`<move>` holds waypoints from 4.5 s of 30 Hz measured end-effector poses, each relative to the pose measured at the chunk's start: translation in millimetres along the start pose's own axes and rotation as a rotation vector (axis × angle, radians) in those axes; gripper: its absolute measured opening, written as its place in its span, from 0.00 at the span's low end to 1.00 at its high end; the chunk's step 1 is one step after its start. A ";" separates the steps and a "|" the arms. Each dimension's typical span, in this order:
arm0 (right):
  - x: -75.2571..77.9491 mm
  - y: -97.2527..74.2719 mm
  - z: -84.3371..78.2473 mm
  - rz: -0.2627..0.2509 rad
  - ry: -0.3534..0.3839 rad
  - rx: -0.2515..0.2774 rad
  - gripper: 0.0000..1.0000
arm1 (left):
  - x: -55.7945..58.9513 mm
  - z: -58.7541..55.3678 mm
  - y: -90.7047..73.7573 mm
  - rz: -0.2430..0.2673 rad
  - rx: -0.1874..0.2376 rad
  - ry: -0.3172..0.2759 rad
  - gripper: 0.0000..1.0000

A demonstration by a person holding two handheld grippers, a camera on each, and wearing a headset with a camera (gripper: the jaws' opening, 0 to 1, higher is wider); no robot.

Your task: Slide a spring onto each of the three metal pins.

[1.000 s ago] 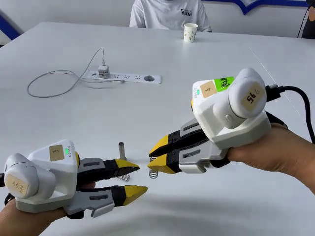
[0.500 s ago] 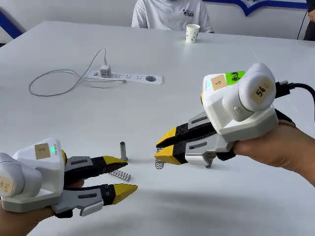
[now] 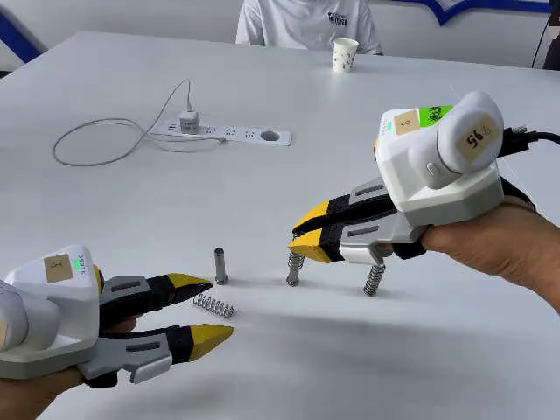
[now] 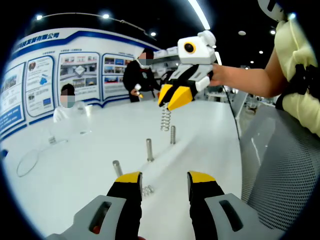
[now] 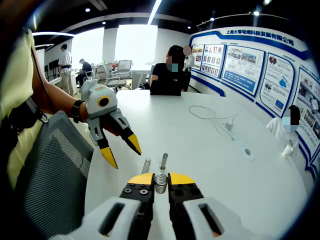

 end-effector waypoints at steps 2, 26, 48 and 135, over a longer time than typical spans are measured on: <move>5.0 1.2 0.3 -0.014 0.006 0.003 0.11 | -0.7 -0.9 -1.3 0.006 -0.001 -0.003 0.37; 39.1 26.4 -14.8 -0.072 0.096 -0.009 0.11 | -2.6 -5.0 -5.4 0.027 -0.011 -0.021 0.41; 47.7 39.3 -29.1 -0.073 0.133 -0.025 0.11 | -2.3 -6.9 -6.9 0.026 -0.020 -0.022 0.40; 0.7 57.8 -77.6 -0.044 0.157 -0.106 0.20 | -3.1 -10.3 -13.1 0.051 -0.031 -0.026 0.40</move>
Point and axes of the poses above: the centre of the closed fingertips' face, and the gripper's own axes: y roughly forward along the fingers, x roughly to its right, z roughly out of its top, the point moved 6 cm from there along -y, roughly backward along the fingers, and after that the axes turned 15 degrees about y, right-handed, at the moved point
